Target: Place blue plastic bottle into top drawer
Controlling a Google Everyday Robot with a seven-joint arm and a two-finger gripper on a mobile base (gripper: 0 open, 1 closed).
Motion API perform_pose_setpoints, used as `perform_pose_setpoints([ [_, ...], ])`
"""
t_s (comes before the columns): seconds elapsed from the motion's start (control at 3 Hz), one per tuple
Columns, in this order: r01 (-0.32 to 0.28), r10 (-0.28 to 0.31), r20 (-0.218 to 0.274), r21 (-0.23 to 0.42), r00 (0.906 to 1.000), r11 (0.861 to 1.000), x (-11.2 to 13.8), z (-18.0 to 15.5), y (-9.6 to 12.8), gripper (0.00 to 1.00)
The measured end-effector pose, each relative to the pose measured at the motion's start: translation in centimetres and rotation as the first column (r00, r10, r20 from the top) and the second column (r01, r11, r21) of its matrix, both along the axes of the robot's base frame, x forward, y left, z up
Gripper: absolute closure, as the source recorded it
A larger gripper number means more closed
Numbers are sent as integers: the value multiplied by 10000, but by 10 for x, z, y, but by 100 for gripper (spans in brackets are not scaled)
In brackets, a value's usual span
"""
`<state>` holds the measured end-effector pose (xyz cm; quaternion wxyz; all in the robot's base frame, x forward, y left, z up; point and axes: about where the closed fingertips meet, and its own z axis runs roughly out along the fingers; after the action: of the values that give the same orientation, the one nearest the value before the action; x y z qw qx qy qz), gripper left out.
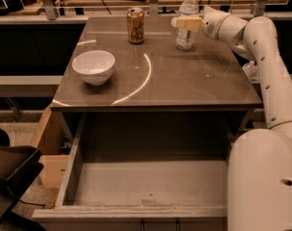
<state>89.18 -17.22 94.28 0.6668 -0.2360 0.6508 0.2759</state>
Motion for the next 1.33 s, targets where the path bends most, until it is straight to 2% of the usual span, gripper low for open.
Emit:
perform_pose_setpoints([
  [0.33, -13, 13, 20, -1, 10000, 10000, 1, 1, 2, 17],
  [1.33, -152, 152, -15, 14, 9999, 9999, 3, -1, 13, 88],
])
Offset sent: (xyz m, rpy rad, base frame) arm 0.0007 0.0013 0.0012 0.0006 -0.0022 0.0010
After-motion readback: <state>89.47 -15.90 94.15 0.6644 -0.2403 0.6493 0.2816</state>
